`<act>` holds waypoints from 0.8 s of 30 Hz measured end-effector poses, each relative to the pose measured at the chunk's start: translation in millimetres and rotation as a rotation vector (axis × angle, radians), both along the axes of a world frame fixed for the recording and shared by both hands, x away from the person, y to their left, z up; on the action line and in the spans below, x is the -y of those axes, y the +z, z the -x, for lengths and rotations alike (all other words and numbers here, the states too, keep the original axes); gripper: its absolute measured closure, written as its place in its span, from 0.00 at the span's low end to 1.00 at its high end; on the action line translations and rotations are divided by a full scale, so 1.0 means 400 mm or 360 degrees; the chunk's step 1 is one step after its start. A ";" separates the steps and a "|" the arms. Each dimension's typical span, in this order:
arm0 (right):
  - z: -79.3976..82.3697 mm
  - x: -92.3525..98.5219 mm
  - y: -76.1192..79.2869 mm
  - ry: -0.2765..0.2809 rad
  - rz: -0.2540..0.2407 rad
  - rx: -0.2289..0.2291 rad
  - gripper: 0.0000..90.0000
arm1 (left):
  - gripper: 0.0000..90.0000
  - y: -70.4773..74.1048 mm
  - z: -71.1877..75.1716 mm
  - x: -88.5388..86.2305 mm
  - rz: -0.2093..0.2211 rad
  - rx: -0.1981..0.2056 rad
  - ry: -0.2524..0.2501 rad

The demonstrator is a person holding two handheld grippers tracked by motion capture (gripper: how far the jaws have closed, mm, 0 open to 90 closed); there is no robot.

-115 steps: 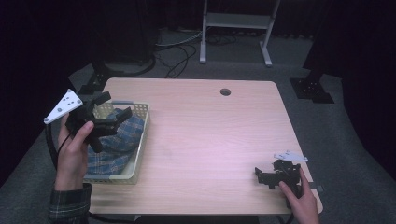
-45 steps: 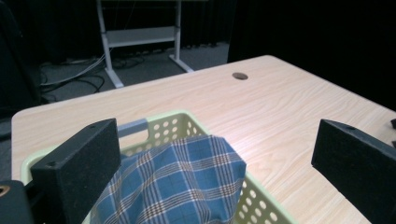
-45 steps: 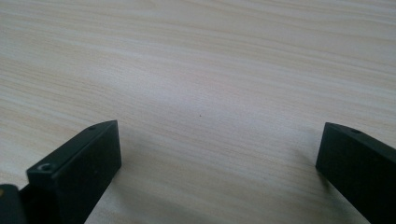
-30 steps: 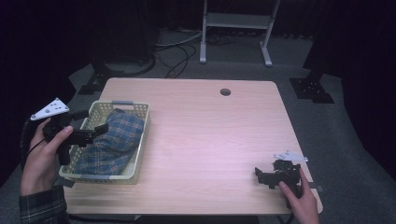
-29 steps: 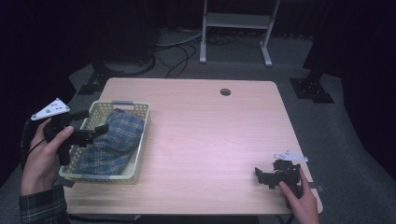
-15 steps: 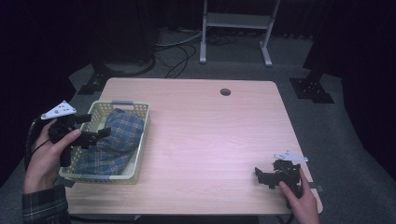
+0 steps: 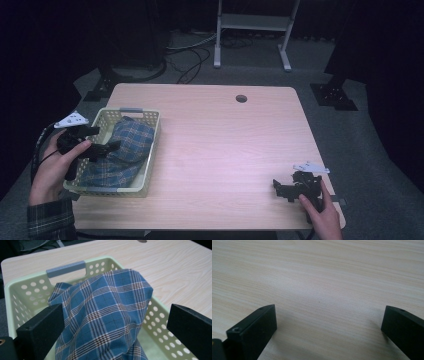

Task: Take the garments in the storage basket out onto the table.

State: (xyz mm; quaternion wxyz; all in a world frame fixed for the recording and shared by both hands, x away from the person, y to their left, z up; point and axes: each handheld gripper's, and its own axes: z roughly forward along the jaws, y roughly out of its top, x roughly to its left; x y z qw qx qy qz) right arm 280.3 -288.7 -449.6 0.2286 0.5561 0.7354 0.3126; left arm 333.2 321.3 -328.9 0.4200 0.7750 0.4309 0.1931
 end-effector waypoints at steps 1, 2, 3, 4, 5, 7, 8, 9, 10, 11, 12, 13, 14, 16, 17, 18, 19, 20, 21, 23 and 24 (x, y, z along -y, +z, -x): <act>0.000 0.000 0.000 0.0000 0.0000 0.0000 0.00 | 0.01 -0.003 -0.001 0.000 -0.0003 -0.0007 0.0002; 0.000 0.000 0.000 0.0000 0.0000 0.0000 0.00 | 0.01 -0.004 -0.002 0.000 -0.0003 -0.0013 0.0003; 0.000 0.000 0.000 0.0000 0.0000 0.0000 0.00 | 0.01 -0.006 -0.003 -0.001 -0.0005 -0.0022 0.0004; 0.000 0.000 0.000 0.0000 0.0000 0.0000 0.00 | 0.01 -0.009 -0.004 -0.002 -0.0005 -0.0031 0.0009; 0.000 0.000 0.000 0.0000 0.0000 0.0000 0.00 | 0.01 -0.011 -0.005 -0.002 -0.0007 -0.0034 0.0011; 0.000 0.000 0.000 0.0000 0.0000 0.0000 0.00 | 0.01 -0.014 -0.007 -0.003 -0.0008 -0.0046 0.0015; 0.000 0.000 0.000 0.0000 0.0000 0.0000 0.00 | 0.01 -0.017 -0.009 -0.003 -0.0007 -0.0053 0.0014; 0.000 0.000 0.000 0.0000 0.0000 0.0000 0.00 | 0.01 -0.018 -0.009 -0.003 -0.0011 -0.0057 0.0014; 0.000 0.000 0.000 0.0000 0.0000 0.0000 0.00 | 0.01 -0.019 -0.010 -0.003 -0.0015 -0.0062 0.0016; 0.000 0.000 0.000 0.0000 0.0000 0.0000 0.00 | 0.01 -0.021 -0.011 -0.003 -0.0016 -0.0066 0.0019; 0.000 0.000 0.000 0.0000 0.0000 0.0000 0.00 | 0.01 -0.022 -0.012 -0.003 -0.0026 -0.0071 0.0023; 0.000 0.000 0.000 0.0000 0.0000 0.0000 0.00 | 0.01 -0.024 -0.013 -0.003 -0.0029 -0.0074 0.0025; 0.000 0.000 0.000 0.0000 0.0000 0.0000 0.00 | 0.01 -0.024 -0.013 -0.003 -0.0034 -0.0079 0.0026; 0.000 0.000 0.000 0.0000 0.0000 0.0000 0.00 | 0.01 -0.027 -0.014 -0.002 -0.0036 -0.0088 0.0027; 0.000 0.000 0.000 0.0000 0.0000 0.0000 0.00 | 0.01 -0.029 -0.015 -0.002 -0.0040 -0.0091 0.0027; 0.000 0.000 0.000 0.0000 0.0000 0.0000 0.00 | 0.01 -0.030 -0.016 -0.002 -0.0042 -0.0093 0.0027; 0.000 0.000 0.000 0.0000 0.0000 0.0000 0.00 | 0.01 -0.031 -0.016 -0.001 -0.0048 -0.0098 0.0026; 0.000 0.000 0.000 0.0000 0.0000 0.0000 0.00 | 0.01 -0.032 -0.017 -0.001 -0.0053 -0.0101 0.0026; 0.000 0.000 0.000 0.0000 0.0000 0.0000 0.00 | 0.01 -0.033 -0.017 0.000 -0.0052 -0.0105 0.0028; 0.000 0.000 0.000 0.0000 0.0000 0.0000 0.00 | 0.01 -0.034 -0.018 0.001 -0.0058 -0.0110 0.0025; 0.000 0.000 0.000 0.0000 0.0000 0.0000 0.00 | 0.01 -0.035 -0.019 0.001 -0.0067 -0.0112 0.0023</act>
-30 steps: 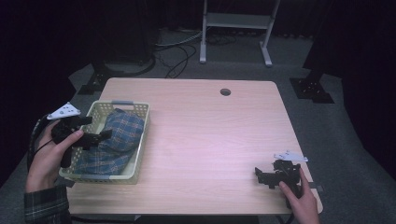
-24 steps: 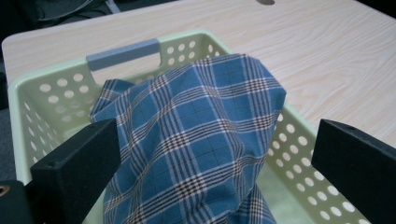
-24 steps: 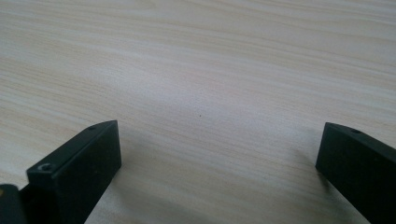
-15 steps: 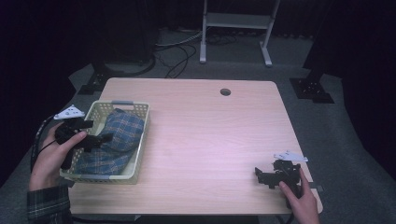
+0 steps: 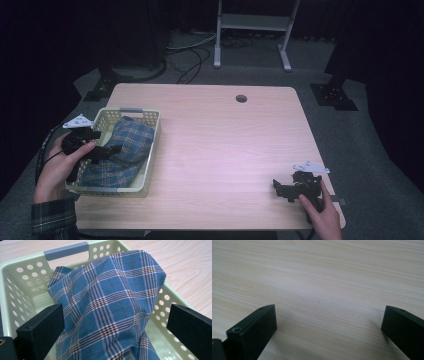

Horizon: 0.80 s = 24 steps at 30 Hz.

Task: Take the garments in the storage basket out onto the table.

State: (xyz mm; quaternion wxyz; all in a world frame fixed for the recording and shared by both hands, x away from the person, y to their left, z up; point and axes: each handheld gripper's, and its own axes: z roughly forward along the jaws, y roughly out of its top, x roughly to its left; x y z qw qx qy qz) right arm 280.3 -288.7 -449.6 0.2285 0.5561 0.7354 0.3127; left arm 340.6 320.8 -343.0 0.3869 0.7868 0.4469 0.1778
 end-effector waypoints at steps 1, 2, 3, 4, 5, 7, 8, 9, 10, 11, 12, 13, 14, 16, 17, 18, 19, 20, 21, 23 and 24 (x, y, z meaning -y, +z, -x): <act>0.000 0.000 0.000 0.0000 0.0000 0.0000 0.00 | 0.01 -0.001 0.000 0.000 -0.0004 -0.0004 -0.0001; 0.000 0.000 0.000 0.0000 0.0000 0.0000 0.00 | 0.01 -0.001 -0.001 0.001 -0.0007 -0.0007 0.0001; 0.000 0.000 0.000 0.0000 0.0000 0.0000 0.00 | 0.01 -0.002 -0.001 0.001 -0.0009 -0.0008 0.0000; 0.000 0.000 0.000 0.0000 0.0000 0.0000 0.00 | 0.01 -0.003 -0.002 0.002 -0.0012 -0.0010 -0.0001; 0.000 0.000 0.000 0.0000 0.0000 0.0000 0.00 | 0.01 -0.004 -0.003 0.002 -0.0017 -0.0014 -0.0002; 0.000 0.000 0.000 0.0000 0.0000 0.0000 0.00 | 0.01 -0.007 -0.005 0.004 -0.0022 -0.0018 0.0001; 0.000 0.000 0.000 0.0000 0.0000 0.0000 0.00 | 0.01 -0.009 -0.006 0.006 -0.0020 -0.0027 -0.0003; 0.000 0.000 0.000 0.0000 0.0000 0.0000 0.00 | 0.01 -0.011 -0.007 0.007 -0.0023 -0.0030 -0.0008; 0.000 0.000 0.000 0.0000 0.0000 0.0000 0.00 | 0.01 -0.013 -0.008 0.008 -0.0026 -0.0035 -0.0007; 0.000 0.000 0.000 0.0000 0.0000 0.0000 0.00 | 0.01 -0.014 -0.009 0.009 -0.0027 -0.0036 -0.0006; 0.000 0.000 0.000 0.0000 0.0000 0.0000 0.00 | 0.01 -0.015 -0.010 0.010 -0.0028 -0.0036 -0.0008; 0.000 0.000 0.000 0.0000 0.0000 0.0000 0.00 | 0.01 -0.016 -0.010 0.011 -0.0030 -0.0039 -0.0011; 0.000 0.000 0.000 0.0000 0.0000 0.0000 0.00 | 0.01 -0.017 -0.011 0.012 -0.0031 -0.0043 -0.0013; 0.000 0.000 0.000 0.0000 0.0000 0.0000 0.00 | 0.01 -0.019 -0.013 0.014 -0.0038 -0.0044 -0.0015; 0.000 0.000 0.000 0.0000 0.0000 0.0000 0.00 | 0.01 -0.021 -0.014 0.015 -0.0038 -0.0047 -0.0017; 0.000 0.000 0.000 0.0000 0.0000 0.0000 0.00 | 0.01 -0.023 -0.014 0.016 -0.0037 -0.0052 -0.0015; 0.000 0.000 0.000 0.0000 0.0000 0.0000 0.00 | 0.01 -0.024 -0.015 0.017 -0.0042 -0.0056 -0.0019; 0.000 0.000 0.000 0.0000 0.0000 0.0000 0.00 | 0.01 -0.026 -0.017 0.019 -0.0042 -0.0058 -0.0021; 0.000 0.000 0.000 0.0000 0.0000 0.0000 0.00 | 0.01 -0.028 -0.018 0.020 -0.0047 -0.0060 -0.0022; 0.000 0.000 0.000 0.0000 0.0000 0.0000 0.00 | 0.01 -0.030 -0.019 0.022 -0.0054 -0.0068 -0.0021; 0.000 0.000 0.000 0.0000 0.0000 0.0000 0.00 | 0.01 -0.031 -0.020 0.023 -0.0061 -0.0071 -0.0021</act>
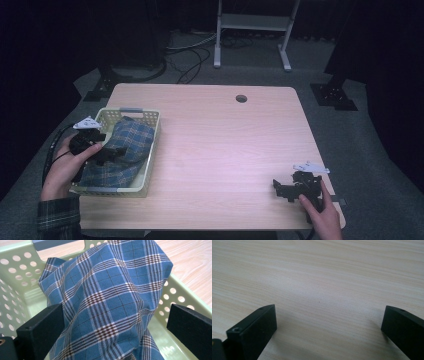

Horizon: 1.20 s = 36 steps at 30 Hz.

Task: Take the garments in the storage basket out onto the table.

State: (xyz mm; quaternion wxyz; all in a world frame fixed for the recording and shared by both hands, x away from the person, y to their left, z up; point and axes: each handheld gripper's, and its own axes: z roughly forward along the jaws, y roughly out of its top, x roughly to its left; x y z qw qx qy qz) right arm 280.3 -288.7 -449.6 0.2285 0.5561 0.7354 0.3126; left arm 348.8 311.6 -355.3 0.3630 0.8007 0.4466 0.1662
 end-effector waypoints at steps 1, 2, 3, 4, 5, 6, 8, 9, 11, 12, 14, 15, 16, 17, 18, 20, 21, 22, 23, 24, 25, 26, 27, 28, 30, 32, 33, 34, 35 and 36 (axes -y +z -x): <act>0.000 0.000 0.000 0.0000 0.0000 0.0000 0.00 | 0.01 -0.001 -0.001 0.001 -0.0002 -0.0004 -0.0002; 0.000 0.000 0.000 0.0000 0.0000 0.0000 0.00 | 0.01 -0.003 -0.002 0.002 -0.0008 -0.0006 -0.0002; 0.000 0.000 0.000 0.0000 0.0000 0.0000 0.00 | 0.01 -0.005 -0.003 0.003 -0.0016 -0.0010 0.0000; 0.000 0.000 0.000 0.0000 0.0000 0.0000 0.00 | 0.01 -0.007 -0.004 0.004 -0.0016 -0.0012 0.0003; 0.000 0.000 0.000 0.0000 0.0000 0.0000 0.00 | 0.01 -0.010 -0.005 0.005 -0.0014 -0.0016 0.0001; 0.000 0.000 0.000 0.0000 0.0000 0.0000 0.00 | 0.01 -0.013 -0.007 0.006 -0.0020 -0.0022 -0.0007; 0.000 0.000 0.000 0.0000 0.0000 0.0000 0.00 | 0.01 -0.019 -0.010 0.008 -0.0023 -0.0030 -0.0001; 0.000 0.000 0.000 0.0000 0.0000 0.0000 0.00 | 0.01 -0.021 -0.012 0.008 -0.0029 -0.0038 -0.0003; 0.000 0.000 0.000 0.0000 0.0000 0.0000 0.00 | 0.01 -0.027 -0.014 0.009 -0.0036 -0.0047 -0.0004; 0.000 0.000 0.000 0.0000 0.0000 0.0000 0.00 | 0.01 -0.029 -0.015 0.010 -0.0038 -0.0054 -0.0005; 0.000 0.000 0.000 0.0000 0.0000 0.0000 0.00 | 0.01 -0.031 -0.016 0.010 -0.0038 -0.0057 -0.0003; 0.000 0.000 0.000 0.0000 0.0000 0.0000 0.00 | 0.01 -0.033 -0.017 0.010 -0.0038 -0.0062 -0.0003; 0.000 0.000 0.000 0.0000 0.0000 0.0000 0.00 | 0.01 -0.034 -0.017 0.010 -0.0041 -0.0064 -0.0002; 0.000 0.000 0.000 0.0000 0.0000 0.0000 0.00 | 0.01 -0.035 -0.018 0.009 -0.0041 -0.0068 -0.0002; 0.000 0.000 0.000 0.0000 0.0000 0.0000 0.00 | 0.01 -0.037 -0.018 0.009 -0.0041 -0.0071 0.0001; 0.000 0.000 0.000 0.0000 0.0000 0.0000 0.00 | 0.01 -0.040 -0.020 0.009 -0.0045 -0.0077 0.0004; 0.000 0.000 0.000 0.0000 0.0000 0.0000 0.00 | 0.01 -0.043 -0.021 0.008 -0.0047 -0.0081 0.0003; 0.000 0.000 0.000 0.0000 0.0000 0.0000 0.00 | 0.01 -0.044 -0.021 0.008 -0.0050 -0.0085 0.0003; 0.000 0.000 0.000 0.0000 0.0000 0.0000 0.00 | 0.01 -0.046 -0.022 0.008 -0.0050 -0.0088 0.0004; 0.000 0.000 0.000 0.0000 0.0000 0.0000 0.00 | 0.01 -0.048 -0.023 0.008 -0.0054 -0.0093 0.0004; 0.000 0.000 0.000 0.0000 0.0000 0.0000 0.00 | 0.01 -0.049 -0.023 0.007 -0.0053 -0.0095 0.0007; 0.000 0.000 0.000 0.0000 0.0000 0.0000 0.00 | 0.01 -0.051 -0.024 0.007 -0.0053 -0.0097 0.0008; 0.000 0.000 0.000 0.0000 0.0000 0.0000 0.00 | 0.01 -0.052 -0.025 0.007 -0.0056 -0.0101 0.0009; 0.000 0.000 0.000 0.0000 0.0000 0.0000 0.00 | 0.01 -0.054 -0.026 0.007 -0.0059 -0.0105 0.0009; 0.000 0.000 0.000 0.0000 0.0000 0.0000 0.00 | 0.01 -0.058 -0.027 0.007 -0.0061 -0.0107 0.0009; 0.000 0.000 0.000 0.0000 0.0000 0.0000 0.00 | 0.01 -0.060 -0.028 0.007 -0.0062 -0.0112 0.0010; 0.000 0.000 0.000 0.0000 0.0000 0.0000 0.00 | 0.01 -0.062 -0.029 0.008 -0.0070 -0.0116 0.0013; 0.000 0.000 0.000 0.0000 0.0000 0.0000 0.00 | 0.01 -0.063 -0.030 0.009 -0.0070 -0.0116 0.0012; 0.000 0.000 0.000 0.0000 0.0000 0.0000 0.00 | 0.01 -0.064 -0.030 0.010 -0.0072 -0.0119 0.0009; 0.000 0.000 0.000 0.0000 0.0000 0.0000 0.00 | 0.01 -0.065 -0.031 0.011 -0.0075 -0.0122 0.0009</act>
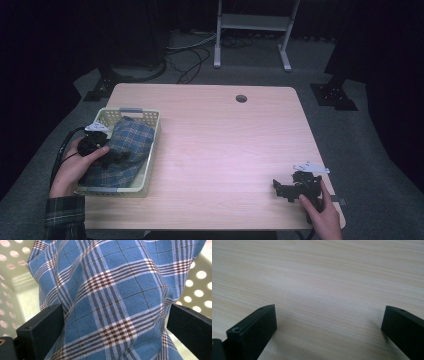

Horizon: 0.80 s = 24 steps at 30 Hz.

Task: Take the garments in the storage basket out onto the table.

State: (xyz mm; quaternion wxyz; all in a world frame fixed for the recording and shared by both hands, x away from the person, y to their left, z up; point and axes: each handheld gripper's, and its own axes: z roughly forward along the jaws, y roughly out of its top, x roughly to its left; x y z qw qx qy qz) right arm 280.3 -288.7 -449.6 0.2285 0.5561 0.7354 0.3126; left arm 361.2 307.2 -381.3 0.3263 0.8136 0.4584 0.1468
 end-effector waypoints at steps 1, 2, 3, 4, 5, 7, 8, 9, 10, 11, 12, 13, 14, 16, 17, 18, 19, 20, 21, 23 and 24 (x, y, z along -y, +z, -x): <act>0.000 0.000 0.000 0.0000 0.0000 0.0000 0.00 | 0.01 -0.001 -0.001 0.001 -0.0006 -0.0001 0.0001; 0.000 0.000 0.000 0.0000 0.0000 0.0000 0.00 | 0.01 -0.002 -0.002 0.002 -0.0014 -0.0004 -0.0001; 0.000 0.000 0.000 0.0000 0.0000 0.0000 0.00 | 0.01 -0.003 -0.002 0.003 -0.0018 -0.0004 0.0000; 0.000 0.000 0.000 0.0000 0.0000 0.0000 0.00 | 0.01 -0.004 -0.003 0.004 -0.0020 -0.0005 0.0003; 0.000 0.000 0.000 0.0000 0.0000 0.0000 0.00 | 0.01 -0.005 -0.004 0.005 -0.0025 -0.0005 0.0001; 0.000 0.000 0.000 0.0000 0.0000 0.0000 0.00 | 0.01 -0.007 -0.005 0.006 -0.0035 -0.0006 0.0000; 0.000 0.000 0.000 0.0000 0.0000 0.0000 0.00 | 0.01 -0.008 -0.006 0.008 -0.0037 -0.0007 0.0003; 0.000 0.000 0.000 0.0000 0.0000 0.0000 0.00 | 0.01 -0.009 -0.006 0.008 -0.0040 -0.0009 0.0004; 0.000 0.000 0.000 0.0000 0.0000 0.0000 0.00 | 0.01 -0.010 -0.007 0.009 -0.0045 -0.0012 0.0006; 0.000 0.000 0.000 0.0000 0.0000 0.0000 0.00 | 0.01 -0.011 -0.007 0.009 -0.0052 -0.0013 0.0004; 0.000 0.000 0.000 0.0000 0.0000 0.0000 0.00 | 0.01 -0.012 -0.008 0.010 -0.0057 -0.0013 0.0003; 0.000 0.000 0.000 0.0000 0.0000 0.0000 0.00 | 0.01 -0.012 -0.009 0.010 -0.0057 -0.0014 0.0004; 0.000 0.000 0.000 0.0000 0.0000 0.0000 0.00 | 0.01 -0.013 -0.009 0.010 -0.0058 -0.0014 0.0004; 0.000 0.000 0.000 0.0000 0.0000 0.0000 0.00 | 0.01 -0.016 -0.010 0.010 -0.0054 -0.0013 0.0006; 0.000 0.000 0.000 0.0000 0.0000 0.0000 0.00 | 0.01 -0.017 -0.011 0.010 -0.0050 -0.0015 0.0009; 0.000 0.000 0.000 0.0000 0.0000 0.0000 0.00 | 0.01 -0.019 -0.011 0.009 -0.0047 -0.0018 0.0012; 0.000 0.000 0.000 0.0000 0.0000 0.0000 0.00 | 0.01 -0.020 -0.012 0.009 -0.0044 -0.0018 0.0012; 0.000 0.000 0.000 0.0000 0.0000 0.0000 0.00 | 0.01 -0.021 -0.012 0.009 -0.0042 -0.0020 0.0011; 0.000 0.000 0.000 0.0000 0.0000 0.0000 0.00 | 0.01 -0.021 -0.012 0.008 -0.0042 -0.0021 0.0012; 0.000 0.000 0.000 0.0000 0.0000 0.0000 0.00 | 0.01 -0.023 -0.013 0.008 -0.0042 -0.0024 0.0011; 0.000 0.000 0.000 0.0000 0.0000 0.0000 0.00 | 0.01 -0.024 -0.013 0.009 -0.0039 -0.0025 0.0013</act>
